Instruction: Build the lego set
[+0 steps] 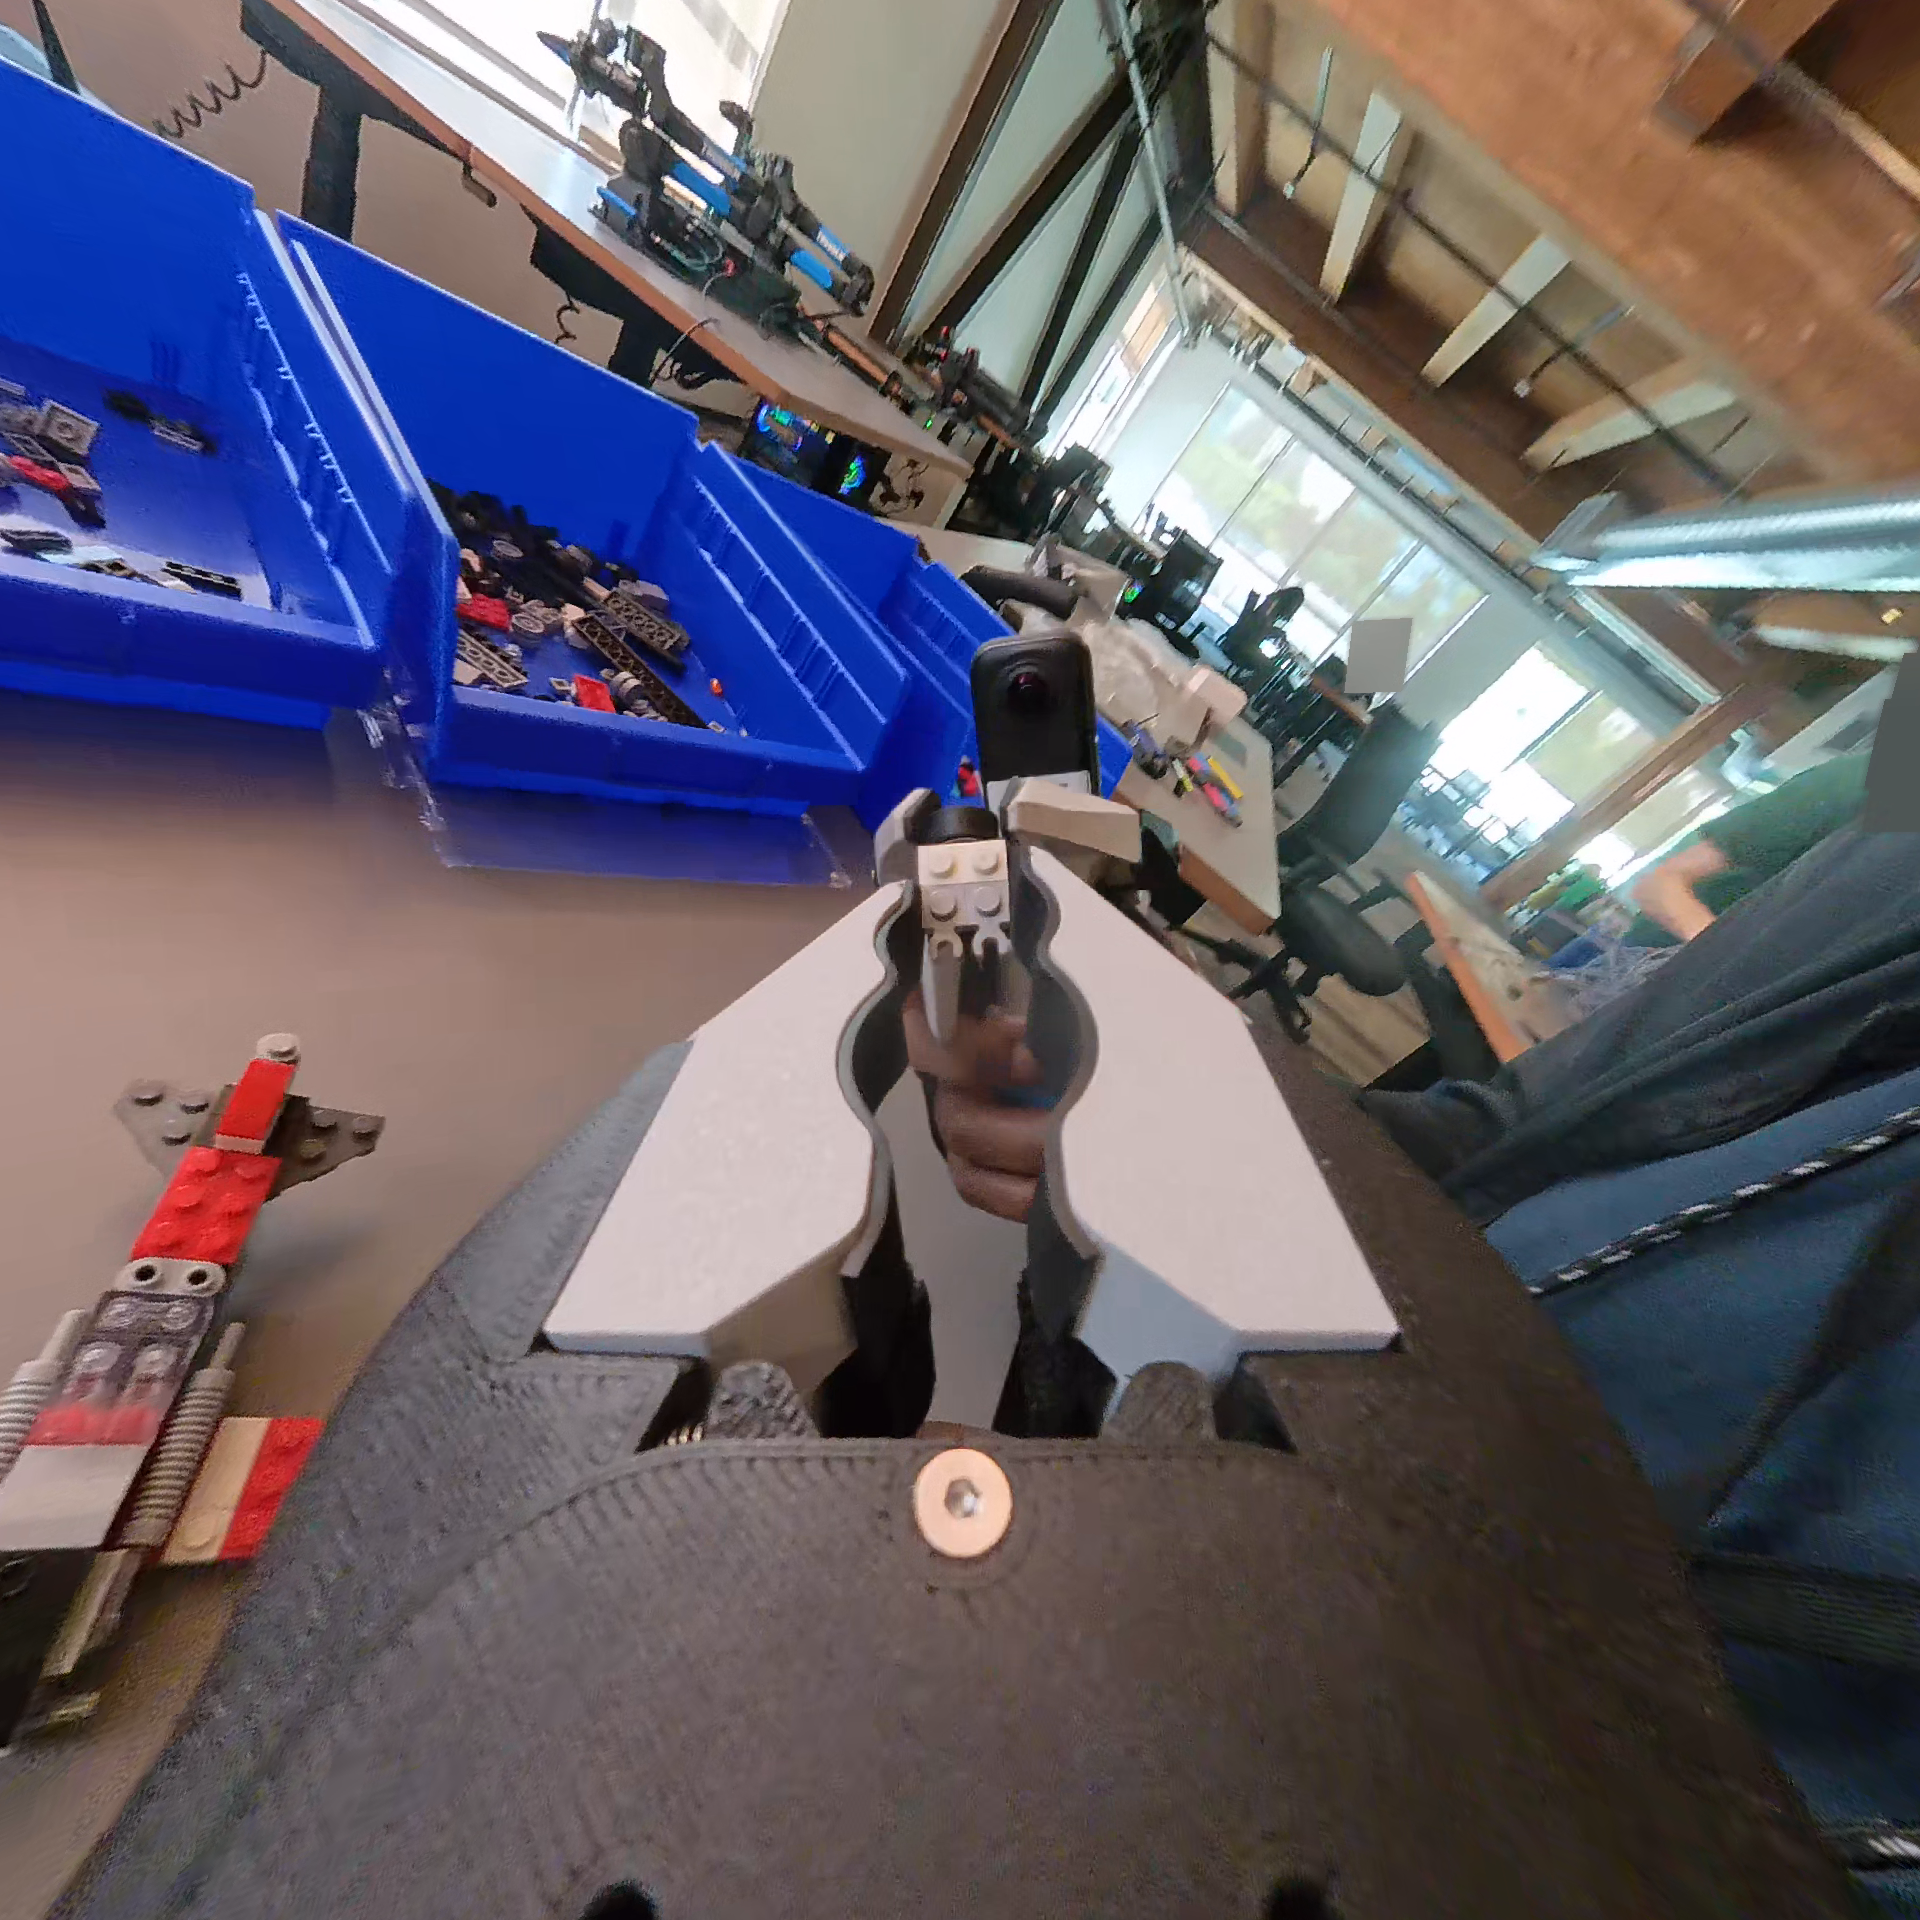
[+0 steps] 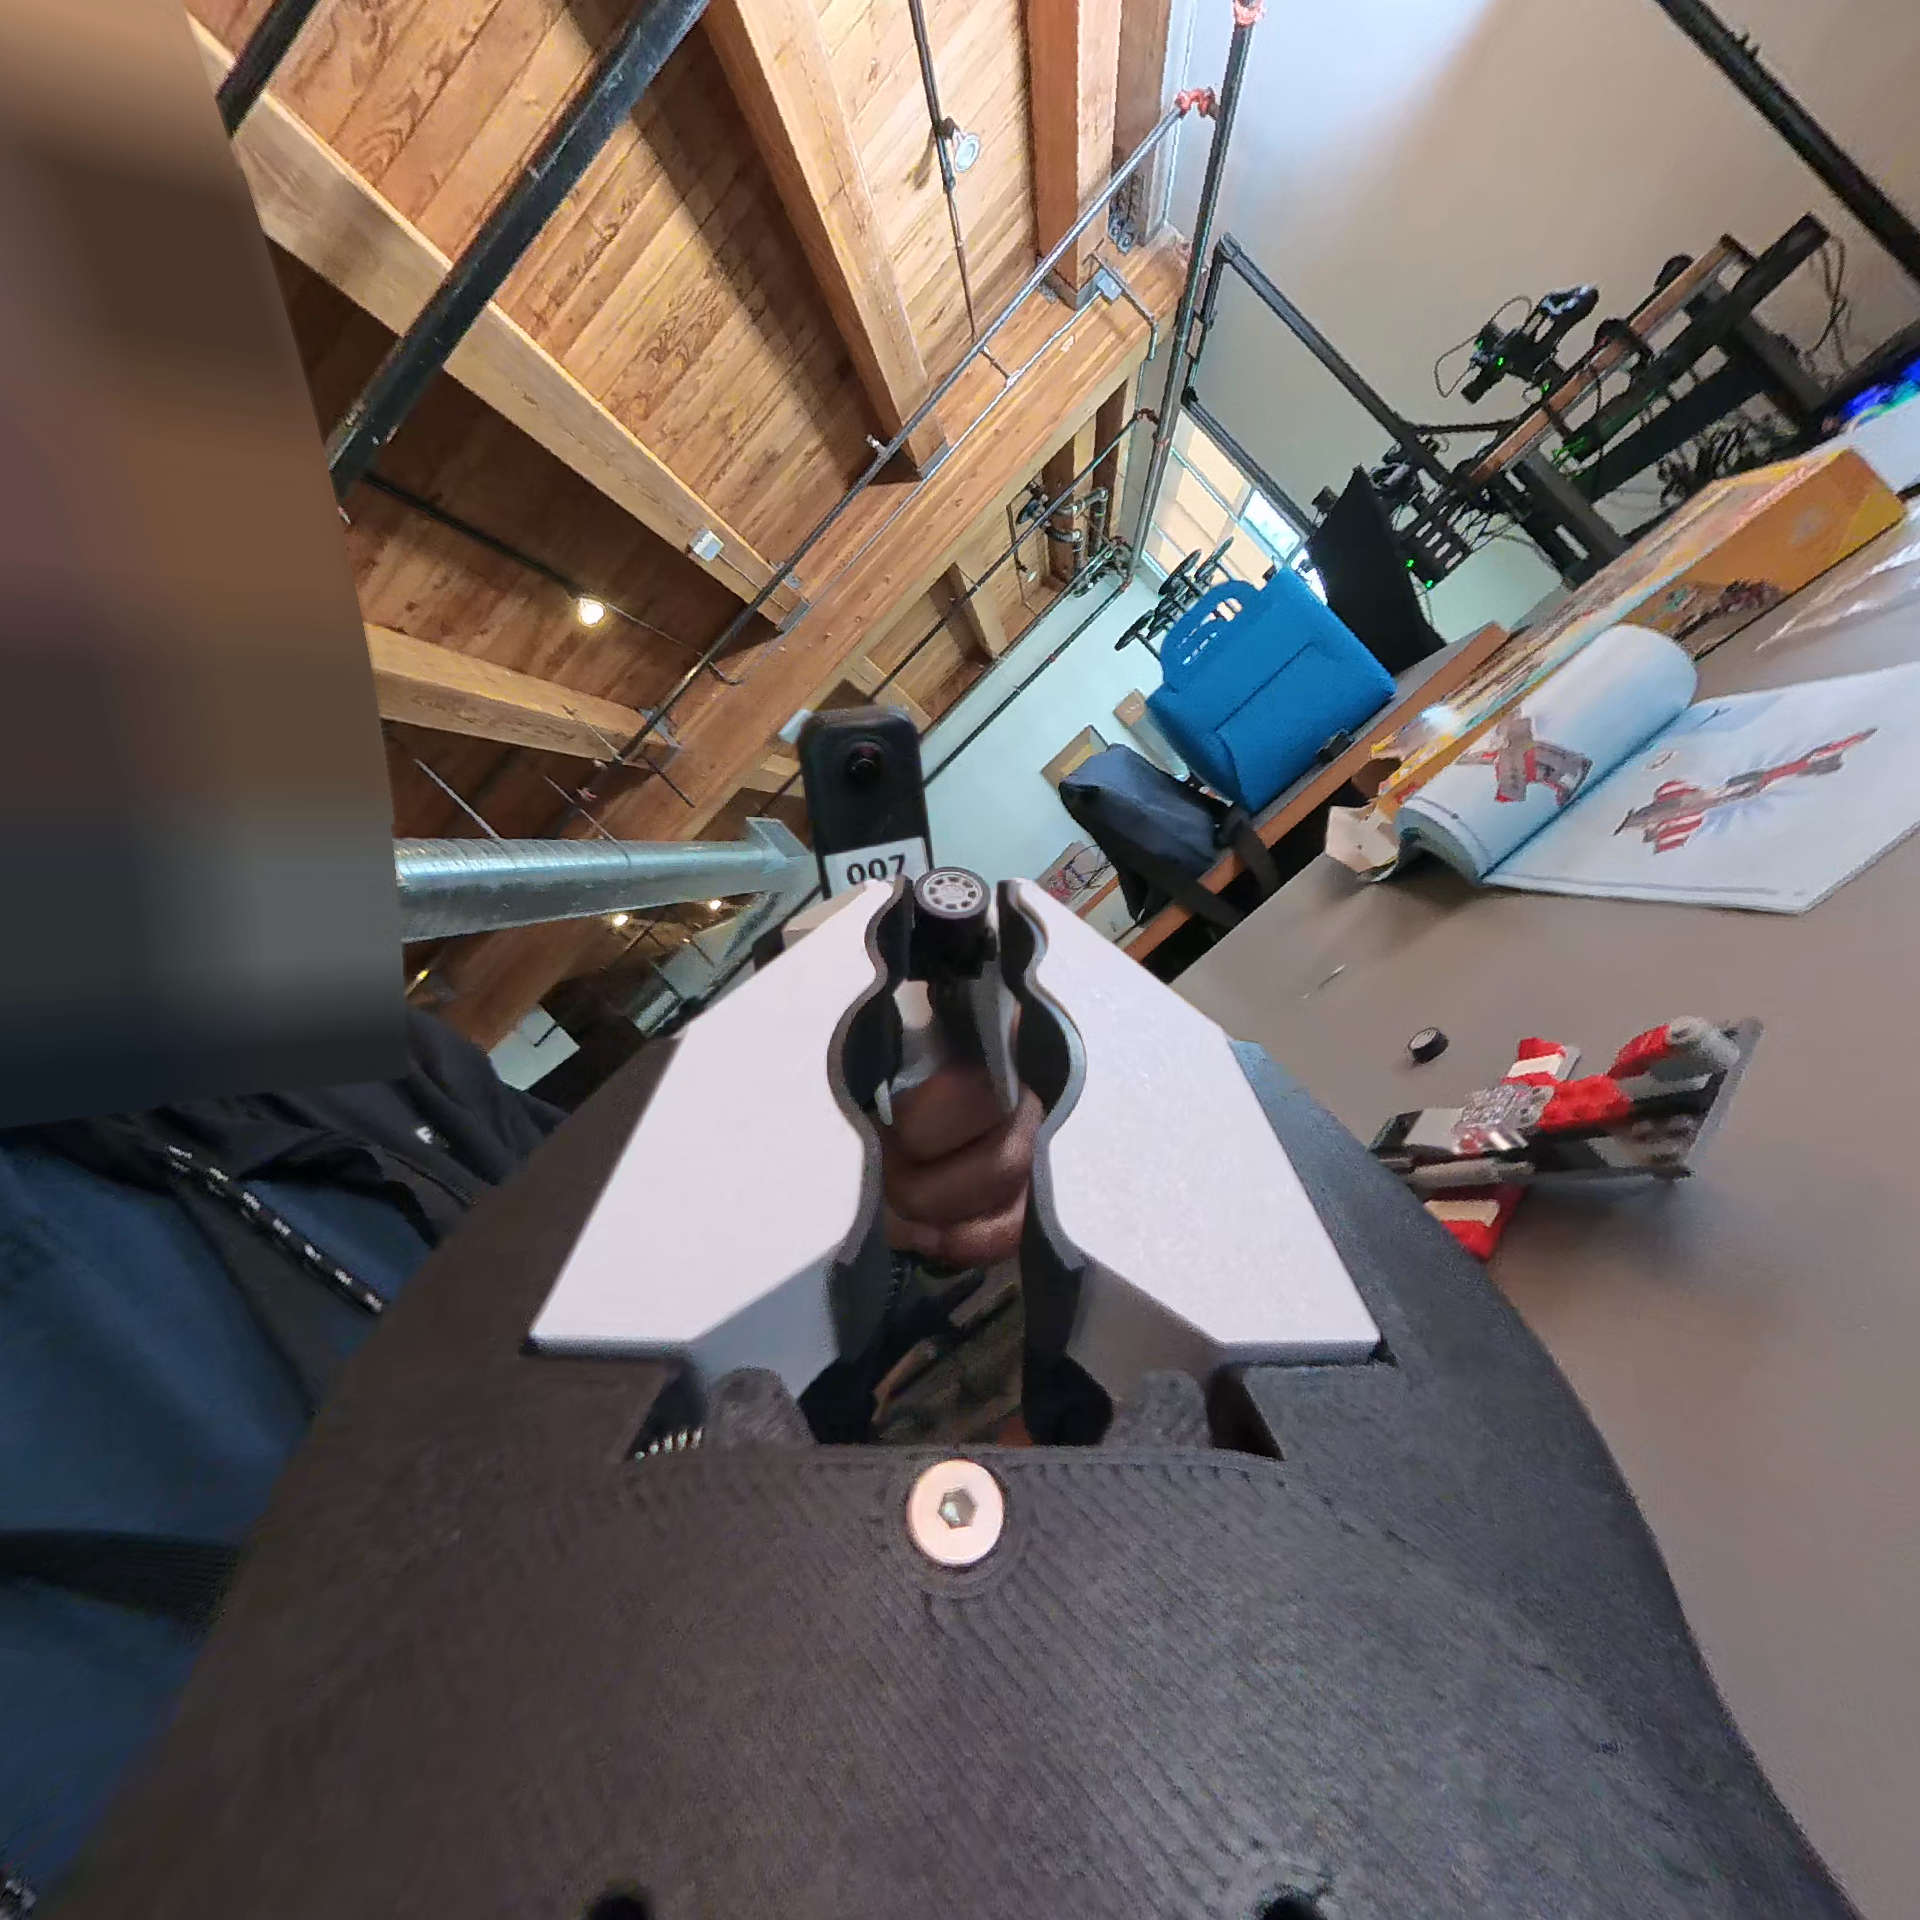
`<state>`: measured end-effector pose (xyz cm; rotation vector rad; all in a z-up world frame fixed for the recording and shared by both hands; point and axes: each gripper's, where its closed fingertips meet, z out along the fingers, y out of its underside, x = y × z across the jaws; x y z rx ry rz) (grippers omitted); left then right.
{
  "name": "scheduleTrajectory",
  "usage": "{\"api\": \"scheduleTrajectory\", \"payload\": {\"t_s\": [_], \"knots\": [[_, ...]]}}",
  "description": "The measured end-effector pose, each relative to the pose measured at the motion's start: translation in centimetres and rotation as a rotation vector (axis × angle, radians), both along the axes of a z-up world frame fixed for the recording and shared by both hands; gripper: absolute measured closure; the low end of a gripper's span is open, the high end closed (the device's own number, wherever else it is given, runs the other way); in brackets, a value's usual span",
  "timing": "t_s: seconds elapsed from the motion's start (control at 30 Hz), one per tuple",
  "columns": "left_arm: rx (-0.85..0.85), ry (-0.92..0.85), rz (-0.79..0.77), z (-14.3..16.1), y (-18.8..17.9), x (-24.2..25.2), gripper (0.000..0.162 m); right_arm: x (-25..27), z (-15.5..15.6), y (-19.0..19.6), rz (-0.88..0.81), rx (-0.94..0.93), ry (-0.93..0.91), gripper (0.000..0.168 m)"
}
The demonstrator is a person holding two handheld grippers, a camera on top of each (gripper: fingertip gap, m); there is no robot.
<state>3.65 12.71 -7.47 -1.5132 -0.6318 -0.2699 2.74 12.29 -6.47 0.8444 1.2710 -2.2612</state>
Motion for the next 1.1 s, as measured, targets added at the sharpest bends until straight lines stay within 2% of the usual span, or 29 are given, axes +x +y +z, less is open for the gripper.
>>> {"api": "scheduleTrajectory", "payload": {"t_s": [0.17,0.4,0.5,0.73,1.1], "knots": [[0.092,-0.083,-0.004,0.4,-0.4,-0.2,0.147,0.1,0.6,0.5,-0.096,0.085,0.148,0.147],[0.247,-0.292,-0.022,0.9,-0.9,-0.5,0.147,0.0,0.2,-0.3,-0.381,0.524,0.591,0.12],[0.307,-0.382,-0.034,0.8,-0.9,-0.5,0.146,0.1,0.0,-1.1,-0.426,0.639,0.71,0.118],[0.397,-0.509,-0.028,0.5,-0.9,-0.5,0.146,0.2,-0.5,-2.3,-0.44,0.739,0.793,0.125],[0.402,-0.531,-0.011,0.4,-0.7,-0.5,0.146,-0.2,-0.6,-2.3,-0.493,0.822,0.842,0.136]]}}
